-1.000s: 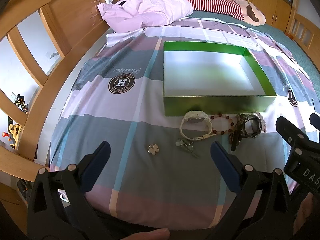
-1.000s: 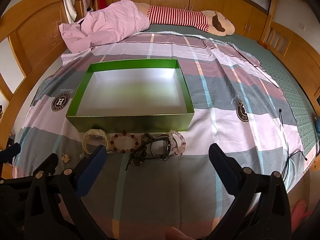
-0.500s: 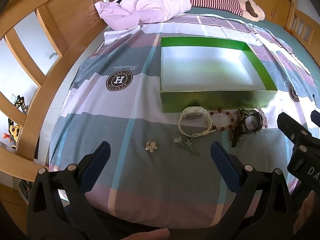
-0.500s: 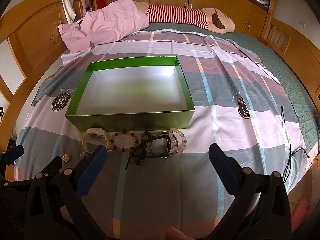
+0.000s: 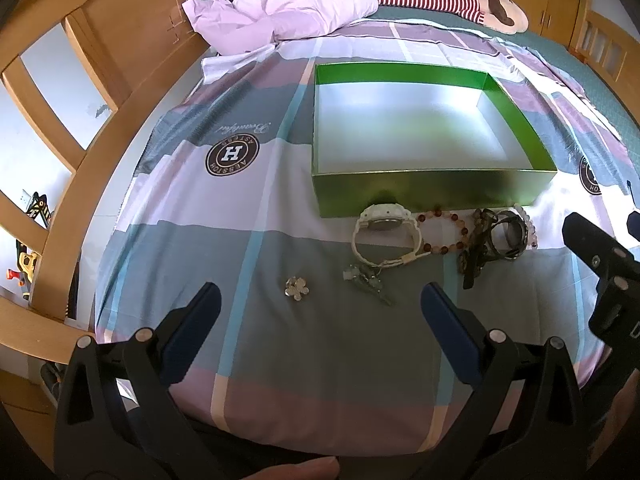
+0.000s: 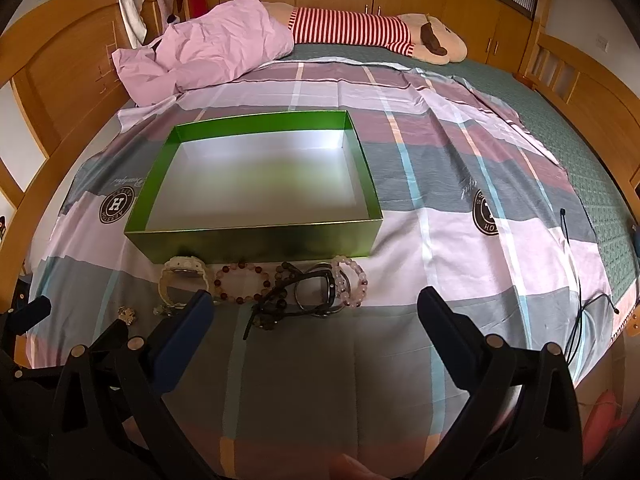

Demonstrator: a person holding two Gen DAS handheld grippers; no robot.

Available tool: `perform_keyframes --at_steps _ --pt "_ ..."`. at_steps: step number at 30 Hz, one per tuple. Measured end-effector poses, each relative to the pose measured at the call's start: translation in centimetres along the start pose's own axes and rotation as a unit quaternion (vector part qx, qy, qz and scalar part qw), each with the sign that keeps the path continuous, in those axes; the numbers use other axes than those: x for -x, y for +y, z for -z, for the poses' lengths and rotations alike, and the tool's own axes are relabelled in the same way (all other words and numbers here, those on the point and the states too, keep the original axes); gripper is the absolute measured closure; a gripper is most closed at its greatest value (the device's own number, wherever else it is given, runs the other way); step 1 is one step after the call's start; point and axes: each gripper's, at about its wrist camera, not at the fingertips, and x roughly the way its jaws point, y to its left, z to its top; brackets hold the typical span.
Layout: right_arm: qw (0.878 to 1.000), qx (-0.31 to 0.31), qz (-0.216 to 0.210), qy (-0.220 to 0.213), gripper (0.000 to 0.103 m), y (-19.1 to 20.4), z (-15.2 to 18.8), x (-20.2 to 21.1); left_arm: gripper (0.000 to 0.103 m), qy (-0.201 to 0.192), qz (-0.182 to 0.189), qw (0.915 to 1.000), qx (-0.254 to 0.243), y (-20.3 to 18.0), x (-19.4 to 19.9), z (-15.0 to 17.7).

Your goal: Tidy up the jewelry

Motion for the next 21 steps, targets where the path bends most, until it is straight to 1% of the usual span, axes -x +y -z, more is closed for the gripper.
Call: perform_keyframes --at_steps 16,19,21 --pt "1.000 0.009 -0.001 0.012 0.003 0.2 0.0 -1.0 0.004 0.023 -0.002 0.9997 0.000 0.0 -1.6 0.4" --pt "1.000 0.018 0.013 0.010 0.003 0.1 -0.1 -1.3 0.004 0.027 0.002 0.9996 -0.003 0.1 -2.0 0.6" --pt "0.999 0.022 0.035 0.011 0.003 -0.5 -0.3 -1.6 0.004 0.031 0.007 0.9995 -0.004 0.3 -2.4 0.7"
